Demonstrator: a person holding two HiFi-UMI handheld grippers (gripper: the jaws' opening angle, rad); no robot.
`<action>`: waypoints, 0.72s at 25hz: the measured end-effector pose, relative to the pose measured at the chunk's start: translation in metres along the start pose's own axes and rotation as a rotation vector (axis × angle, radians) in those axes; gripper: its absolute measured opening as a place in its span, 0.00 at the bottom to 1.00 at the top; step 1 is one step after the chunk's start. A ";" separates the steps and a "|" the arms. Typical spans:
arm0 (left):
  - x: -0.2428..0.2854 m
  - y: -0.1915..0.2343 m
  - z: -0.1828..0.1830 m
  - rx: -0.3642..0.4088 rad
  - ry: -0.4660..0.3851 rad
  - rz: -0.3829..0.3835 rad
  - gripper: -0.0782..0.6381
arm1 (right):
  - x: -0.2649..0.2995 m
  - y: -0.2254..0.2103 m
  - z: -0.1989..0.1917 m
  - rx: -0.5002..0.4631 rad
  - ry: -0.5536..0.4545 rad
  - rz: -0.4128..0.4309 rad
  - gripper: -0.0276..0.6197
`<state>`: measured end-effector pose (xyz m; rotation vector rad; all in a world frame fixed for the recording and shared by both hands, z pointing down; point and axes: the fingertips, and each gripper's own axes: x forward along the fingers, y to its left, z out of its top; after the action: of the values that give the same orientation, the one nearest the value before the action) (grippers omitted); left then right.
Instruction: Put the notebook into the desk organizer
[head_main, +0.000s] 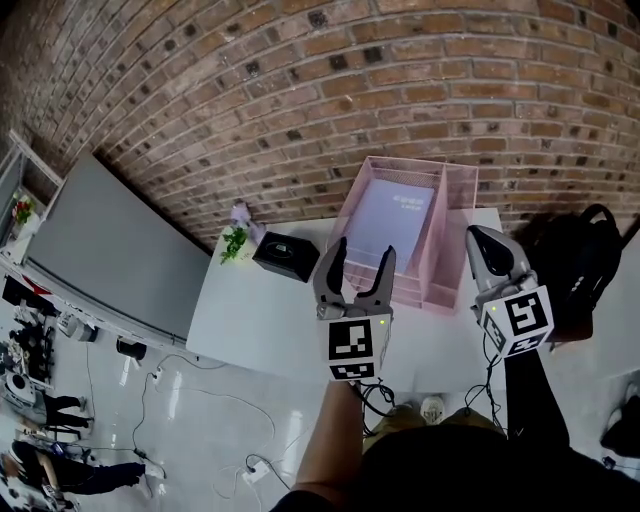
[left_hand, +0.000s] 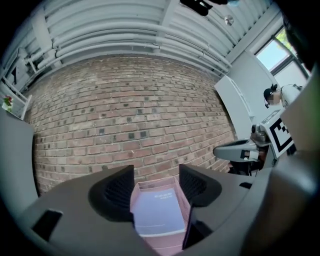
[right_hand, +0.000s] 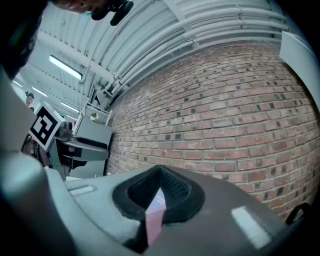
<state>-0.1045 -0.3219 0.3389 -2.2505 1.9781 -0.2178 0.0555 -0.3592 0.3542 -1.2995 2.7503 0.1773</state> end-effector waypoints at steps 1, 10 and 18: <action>0.000 0.001 0.002 0.005 -0.006 0.011 0.47 | 0.001 -0.001 0.000 0.002 -0.002 -0.001 0.04; -0.004 0.013 0.004 0.002 -0.045 0.070 0.26 | 0.006 0.000 0.005 -0.001 -0.015 0.001 0.04; -0.003 0.024 0.007 0.016 -0.067 0.111 0.12 | 0.008 -0.005 0.004 0.004 -0.021 -0.015 0.04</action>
<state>-0.1271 -0.3215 0.3269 -2.1017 2.0517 -0.1435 0.0548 -0.3680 0.3485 -1.3086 2.7216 0.1829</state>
